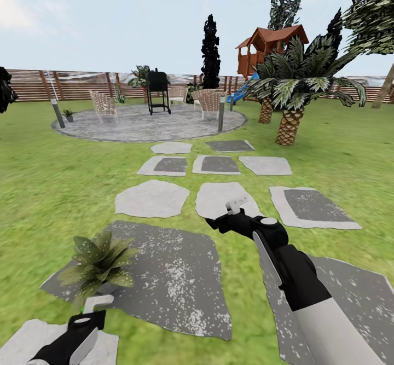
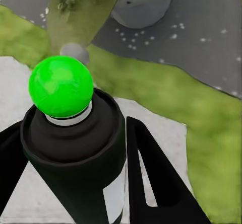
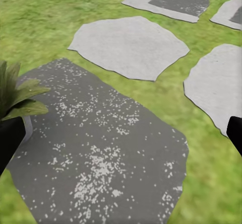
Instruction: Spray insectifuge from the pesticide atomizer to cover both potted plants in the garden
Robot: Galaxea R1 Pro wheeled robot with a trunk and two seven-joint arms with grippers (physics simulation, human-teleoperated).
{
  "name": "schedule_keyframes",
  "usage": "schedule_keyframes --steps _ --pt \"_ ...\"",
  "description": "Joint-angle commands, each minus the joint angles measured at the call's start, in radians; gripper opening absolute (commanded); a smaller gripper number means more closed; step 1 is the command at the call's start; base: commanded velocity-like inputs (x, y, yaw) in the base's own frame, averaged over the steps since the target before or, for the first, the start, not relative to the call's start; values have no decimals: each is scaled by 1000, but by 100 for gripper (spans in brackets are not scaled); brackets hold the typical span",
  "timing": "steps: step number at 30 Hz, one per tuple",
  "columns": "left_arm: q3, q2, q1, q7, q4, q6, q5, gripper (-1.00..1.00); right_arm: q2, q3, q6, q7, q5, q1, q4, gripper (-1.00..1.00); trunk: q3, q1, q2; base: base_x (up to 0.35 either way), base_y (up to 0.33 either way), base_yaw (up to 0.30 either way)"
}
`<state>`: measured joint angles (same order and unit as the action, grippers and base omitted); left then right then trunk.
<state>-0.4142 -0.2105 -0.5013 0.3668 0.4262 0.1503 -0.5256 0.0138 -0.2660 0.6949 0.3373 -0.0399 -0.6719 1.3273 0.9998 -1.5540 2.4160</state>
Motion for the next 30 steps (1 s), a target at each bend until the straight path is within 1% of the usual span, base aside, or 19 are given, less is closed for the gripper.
schedule_keyframes --steps 1,3,6,7,8,10,11,12,13,14,17,18,19,21,23,24,28,30 --pt "0 0 -1 -2 -2 24 -1 -100 0 0 0 0 0 0 0 100 0 0 0 0 0 0" --pt "1 0 -3 -4 -9 55 -5 -100 1 0 0 0 0 0 1 100 0 0 0 0 0 0" --pt "2 -1 -3 -5 -39 67 -7 -100 4 1 0 0 -1 1 9 100 0 0 0 0 0 0" --pt "4 -6 -4 -6 -36 70 -8 -100 5 1 0 0 -1 1 12 100 0 0 0 0 0 0" --pt "6 -5 -13 0 -33 86 -9 -100 5 1 0 0 -1 3 13 100 0 0 0 0 0 0" --pt "7 -2 -26 12 -22 143 -11 -100 5 1 0 0 -1 5 13 100 0 0 0 0 0 0" --pt "15 -2 -29 47 11 164 -12 -100 5 1 0 0 -1 6 13 100 0 0 0 0 0 0" --pt "61 -1 -30 117 63 176 -16 -100 5 1 0 0 -1 7 13 100 0 0 0 0 0 0" --pt "101 3 -31 162 88 181 -18 -100 5 1 0 0 -1 7 13 100 3 -4 7 0 0 0" --pt "115 13 -31 188 94 182 -17 -100 5 1 0 0 -1 8 13 100 6 -8 14 0 0 0" --pt "129 36 -31 238 92 175 -11 -100 5 1 0 0 -1 8 13 100 16 -19 35 0 0 0" --pt "130 39 -31 263 91 168 -10 -100 5 0 0 0 -1 8 13 100 19 -23 42 0 0 0" --pt "130 38 -31 268 88 160 -9 -100 5 0 0 0 -1 8 13 100 22 -27 49 0 0 0" --pt "130 35 -31 260 75 156 -7 -100 5 1 0 0 0 8 13 100 28 -34 63 0 0 0" --pt "130 30 -31 235 63 154 -6 -100 5 1 0 0 0 8 13 100 34 -42 77 0 0 0" --pt "130 28 -31 212 60 154 -7 -100 5 1 0 0 0 8 13 100 38 -46 84 0 0 0" --pt "130 26 -31 168 59 155 -5 -100 5 1 0 0 0 8 13 100 53 -48 85 0 0 0" --pt "127 19 -30 123 68 150 -4 -100 5 1 0 0 0 8 13 100 53 -48 85 0 0 0"
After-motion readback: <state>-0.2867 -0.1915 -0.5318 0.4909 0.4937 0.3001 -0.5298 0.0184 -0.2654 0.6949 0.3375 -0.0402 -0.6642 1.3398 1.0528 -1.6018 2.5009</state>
